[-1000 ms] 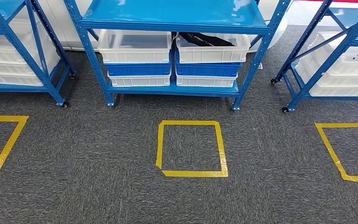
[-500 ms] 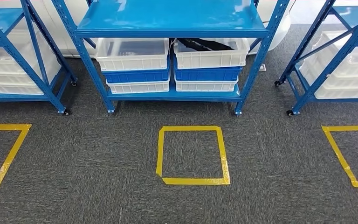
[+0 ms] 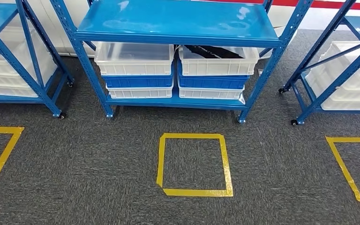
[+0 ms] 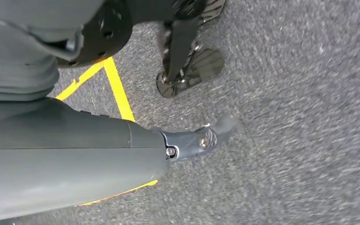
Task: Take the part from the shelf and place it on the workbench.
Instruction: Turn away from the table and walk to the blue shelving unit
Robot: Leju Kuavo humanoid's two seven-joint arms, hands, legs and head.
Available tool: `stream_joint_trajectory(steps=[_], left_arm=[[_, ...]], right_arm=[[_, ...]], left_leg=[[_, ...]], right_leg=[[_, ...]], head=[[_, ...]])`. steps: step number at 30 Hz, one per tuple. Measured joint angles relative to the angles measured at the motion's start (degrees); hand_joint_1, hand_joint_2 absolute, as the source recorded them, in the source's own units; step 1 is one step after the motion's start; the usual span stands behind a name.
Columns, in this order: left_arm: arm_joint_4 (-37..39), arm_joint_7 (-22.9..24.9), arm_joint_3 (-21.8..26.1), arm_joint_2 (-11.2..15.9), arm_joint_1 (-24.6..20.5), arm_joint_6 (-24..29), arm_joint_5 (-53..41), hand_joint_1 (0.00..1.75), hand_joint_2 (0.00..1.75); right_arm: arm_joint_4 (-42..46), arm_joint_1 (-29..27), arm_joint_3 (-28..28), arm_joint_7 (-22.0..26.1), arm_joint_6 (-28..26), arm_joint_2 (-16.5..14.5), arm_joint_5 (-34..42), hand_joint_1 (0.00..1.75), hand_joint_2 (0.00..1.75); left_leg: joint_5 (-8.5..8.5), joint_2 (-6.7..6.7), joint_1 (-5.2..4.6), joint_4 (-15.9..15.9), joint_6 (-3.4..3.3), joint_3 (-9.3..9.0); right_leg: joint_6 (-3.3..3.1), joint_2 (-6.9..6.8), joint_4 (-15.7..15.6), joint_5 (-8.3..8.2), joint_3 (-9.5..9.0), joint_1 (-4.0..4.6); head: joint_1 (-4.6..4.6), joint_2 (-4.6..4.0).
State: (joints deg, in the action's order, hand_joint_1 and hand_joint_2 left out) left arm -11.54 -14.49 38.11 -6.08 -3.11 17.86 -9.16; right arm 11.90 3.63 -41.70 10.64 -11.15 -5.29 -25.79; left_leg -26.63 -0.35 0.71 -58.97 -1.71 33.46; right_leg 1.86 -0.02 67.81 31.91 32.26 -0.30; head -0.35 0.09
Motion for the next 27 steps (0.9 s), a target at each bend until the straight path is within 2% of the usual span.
stream_joint_trajectory(steps=[1, 2, 3, 4, 5, 6, 7, 8, 9, 11, 12, 13, 14, 15, 16, 18, 19, 20, 21, 22, 23, 24, 25, 26, 27], left_arm=[[0.0, 0.0, 0.01, 0.01, -0.04, 0.0, 0.0, 0.0, 0.0], [0.0, 0.0, 0.01, 0.01, -0.06, 0.0, 0.0, 0.0, 0.0], [0.01, 0.0, 0.01, 0.0, -0.03, 0.0, 0.0, 0.0, 0.0], [0.01, 0.0, 0.02, -0.02, 0.02, 0.01, 0.0, 0.0, 0.0], [0.02, 0.0, 0.02, -0.05, 0.07, 0.01, 0.0, 0.0, 0.0], [0.05, 0.0, 0.04, -0.09, 0.16, 0.02, 0.0, 0.0, 0.0], [0.08, 0.0, 0.06, -0.13, 0.18, 0.02, 0.0, 0.0, 0.0], [0.11, 0.0, 0.08, -0.16, 0.13, 0.03, 0.0, 0.0, 0.0], [0.14, 0.0, 0.11, -0.16, 0.08, 0.04, 0.0, 0.0, 0.0], [0.11, 0.0, 0.16, -0.13, -0.07, 0.07, -0.08, 0.0, 0.0], [0.09, 0.0, 0.17, -0.11, -0.08, 0.07, -0.14, 0.0, 0.0], [0.08, 0.01, 0.19, -0.1, -0.1, 0.07, -0.21, 0.0, 0.0], [0.08, 0.01, 0.2, -0.1, -0.13, 0.07, -0.26, 0.0, 0.0], [0.08, 0.01, 0.21, -0.13, -0.14, 0.07, -0.3, 0.0, 0.0], [0.08, 0.01, 0.22, -0.14, -0.12, 0.07, -0.31, 0.0, 0.0], [0.09, 0.01, 0.23, -0.14, -0.03, 0.07, -0.33, 0.0, 0.0], [0.09, 0.02, 0.23, -0.13, 0.04, 0.08, -0.33, 0.0, 0.0], [0.1, 0.02, 0.23, -0.12, 0.08, 0.08, -0.33, 0.0, 0.0], [0.1, 0.02, 0.24, -0.1, 0.13, 0.09, -0.33, 0.0, 0.0], [0.11, 0.03, 0.26, -0.09, 0.21, 0.1, -0.33, 0.0, 0.0], [0.12, 0.04, 0.27, -0.06, 0.32, 0.11, -0.33, 0.0, 0.0], [0.13, 0.07, 0.29, -0.01, 0.41, 0.14, -0.34, 0.0, 0.0], [0.13, 0.1, 0.31, 0.03, 0.51, 0.17, -0.34, 0.0, 0.0], [0.14, 0.13, 0.32, 0.07, 0.51, 0.2, -0.35, 0.0, 0.0], [0.13, 0.15, 0.32, 0.08, 0.44, 0.22, -0.35, 0.0, 0.0]], right_arm=[[-0.01, 0.02, 0.0, 0.0, 0.02, -0.01, -0.03, 0.0, 0.0], [-0.01, -0.08, 0.0, 0.0, 0.03, 0.0, -0.05, 0.0, 0.0], [-0.01, -0.19, 0.0, -0.01, 0.04, 0.02, -0.07, 0.0, 0.0], [-0.01, -0.31, 0.0, -0.01, 0.04, 0.03, -0.09, 0.0, 0.0], [-0.01, -0.39, -0.01, -0.02, 0.04, 0.07, -0.1, 0.0, 0.0], [-0.03, -0.51, -0.02, -0.02, 0.04, 0.1, -0.11, 0.0, 0.0], [-0.05, -0.57, -0.04, -0.02, 0.04, 0.13, -0.13, 0.0, 0.0], [-0.08, -0.57, -0.07, -0.04, 0.05, 0.15, -0.13, 0.0, 0.0], [-0.11, -0.57, -0.08, -0.06, 0.05, 0.15, -0.14, 0.0, 0.0], [-0.11, -0.43, -0.09, -0.1, 0.06, 0.11, -0.19, 0.0, 0.0], [-0.11, -0.46, -0.09, -0.1, 0.08, 0.09, -0.22, 0.0, 0.0], [-0.11, -0.49, -0.1, -0.08, 0.09, 0.08, -0.23, 0.0, 0.0], [-0.11, -0.49, -0.11, -0.07, 0.11, 0.08, -0.23, 0.0, 0.0], [-0.11, -0.46, -0.12, -0.05, 0.11, 0.12, -0.23, 0.0, 0.0], [-0.11, -0.39, -0.13, -0.04, 0.11, 0.14, -0.22, 0.0, 0.0], [-0.11, -0.35, -0.13, -0.04, 0.11, 0.15, -0.22, 0.0, 0.0], [-0.11, -0.43, -0.14, -0.05, 0.11, 0.15, -0.22, 0.0, 0.0], [-0.11, -0.52, -0.14, -0.07, 0.11, 0.13, -0.22, 0.0, 0.0], [-0.11, -0.62, -0.15, -0.08, 0.11, 0.09, -0.22, 0.0, 0.0], [-0.12, -0.7, -0.15, -0.09, 0.11, 0.02, -0.22, 0.0, 0.0], [-0.16, -0.69, -0.16, -0.09, 0.11, -0.07, -0.22, 0.0, 0.0], [-0.2, -0.61, -0.17, -0.09, 0.11, -0.15, -0.22, 0.0, 0.0], [-0.22, -0.52, -0.19, -0.09, 0.11, -0.22, -0.22, 0.0, 0.0], [-0.25, -0.39, -0.2, -0.09, 0.11, -0.25, -0.22, 0.0, 0.0], [-0.23, -0.27, -0.21, -0.09, 0.11, -0.23, -0.22, 0.0, 0.0]], left_leg=[[-0.62, -0.1, -0.02, 0.03, -0.11, -0.6], [-1.3, -0.25, -0.03, 0.03, -0.14, -1.28], [-2.03, -0.42, -0.04, 0.03, -0.13, -2.14], [-2.84, -0.58, -0.05, 0.04, -0.07, -3.16], [-3.67, -0.69, -0.05, 0.07, 0.03, -4.24], [-4.54, -0.75, -0.06, 0.11, 0.17, -5.09], [-5.41, -0.83, -0.14, 0.19, 0.38, -5.87], [-6.17, -0.87, -0.23, 0.45, 0.65, -6.44], [-6.64, -0.89, -0.33, 0.68, 0.95, -7.17], [-6.56, -0.82, -0.41, 0.65, 1.59, -8.2], [-5.91, -0.7, -0.43, -0.84, 1.86, -8.0], [-5.23, -0.53, -0.42, -3.46, 2.11, -6.7], [-4.99, -0.35, -0.39, -7.05, 2.32, -4.59], [-5.58, -0.17, -0.36, -10.81, 2.5, -2.05], [-7.07, -0.06, -0.31, -13.64, 2.65, 0.38], [-11.02, 0.01, -0.29, -15.95, 2.81, 3.63], [-12.63, 0.02, -0.3, -15.68, 2.81, 4.63], [-13.26, 0.04, -0.31, -14.45, 2.73, 5.37], [-12.92, 0.06, -0.35, -12.5, 2.57, 6.01], [-9.96, 0.1, -0.44, -9.66, 2.22, 6.24], [-5.9, 0.11, -0.62, -6.67, 1.83, 6.39], [-2.53, 0.06, -0.79, -4.58, 1.4, 6.25], [0.05, -0.02, -0.95, -3.1, 1.01, 5.98], [0.89, -0.09, -1.06, -2.45, 0.65, 5.56], [1.0, -0.16, -0.99, -2.21, 0.27, 4.62]], right_leg=[[-0.16, 0.0, 3.53, 1.27, 3.1, -0.02], [-0.28, 0.0, 5.39, 2.64, 5.43, -0.02], [-0.32, 0.0, 5.71, 3.61, 7.01, -0.01], [-0.13, 0.0, 4.32, 3.58, 7.76, 0.01], [0.27, -0.01, 1.49, 2.21, 7.82, 0.04], [0.82, -0.08, -2.04, -0.92, 7.53, 0.1], [1.07, -0.21, -5.17, -4.25, 7.14, 0.21], [0.91, -0.29, -7.31, -6.87, 6.57, 0.4], [0.44, -0.33, -8.54, -8.52, 6.14, 0.53], [-1.09, -0.13, -9.15, -8.33, 4.71, 0.45], [-1.65, -0.05, -9.52, -8.1, 3.82, 0.24], [-2.24, -0.01, -9.8, -7.8, 2.72, 0.07], [-2.65, 0.02, -10.09, -7.29, 1.63, -0.08], [-2.96, 0.04, -10.28, -6.62, 0.65, -0.05], [-3.14, 0.13, -10.38, -5.99, -0.16, -0.04], [-3.17, 0.35, -10.42, -4.84, -1.57, -0.02], [-3.15, 0.46, -10.42, -4.21, -2.43, 0.01], [-3.11, 0.55, -10.42, -3.42, -3.53, 0.05], [-3.05, 0.62, -10.44, -2.49, -4.72, 0.11], [-2.97, 0.65, -10.49, -1.56, -5.71, 0.15], [-2.83, 0.7, -10.47, -0.61, -6.68, 0.29], [-2.62, 0.8, -10.56, 0.35, -7.44, 0.45], [-2.31, 0.9, -10.7, 1.12, -8.48, 0.61], [-1.82, 1.02, -10.59, 1.43, -9.47, 0.78], [-1.32, 1.1, -10.23, 1.48, -10.11, 0.89]], head=[[0.05, 0.0], [0.05, 0.0], [0.07, 0.0], [0.08, 0.0], [0.1, 0.0], [0.17, 0.0], [0.16, 0.0], [0.2, 0.0], [0.18, 0.0], [0.16, 0.0], [0.09, 0.0], [-0.07, 0.0], [-0.22, 0.0], [-0.37, 0.0], [-0.48, 0.0], [-0.47, 0.0], [-0.48, 0.0], [-0.48, 0.0], [-0.48, 0.0], [-0.48, 0.0], [-0.48, 0.0], [-0.45, 0.0], [-0.43, 0.0], [-0.43, 0.0], [-0.42, 0.0]])
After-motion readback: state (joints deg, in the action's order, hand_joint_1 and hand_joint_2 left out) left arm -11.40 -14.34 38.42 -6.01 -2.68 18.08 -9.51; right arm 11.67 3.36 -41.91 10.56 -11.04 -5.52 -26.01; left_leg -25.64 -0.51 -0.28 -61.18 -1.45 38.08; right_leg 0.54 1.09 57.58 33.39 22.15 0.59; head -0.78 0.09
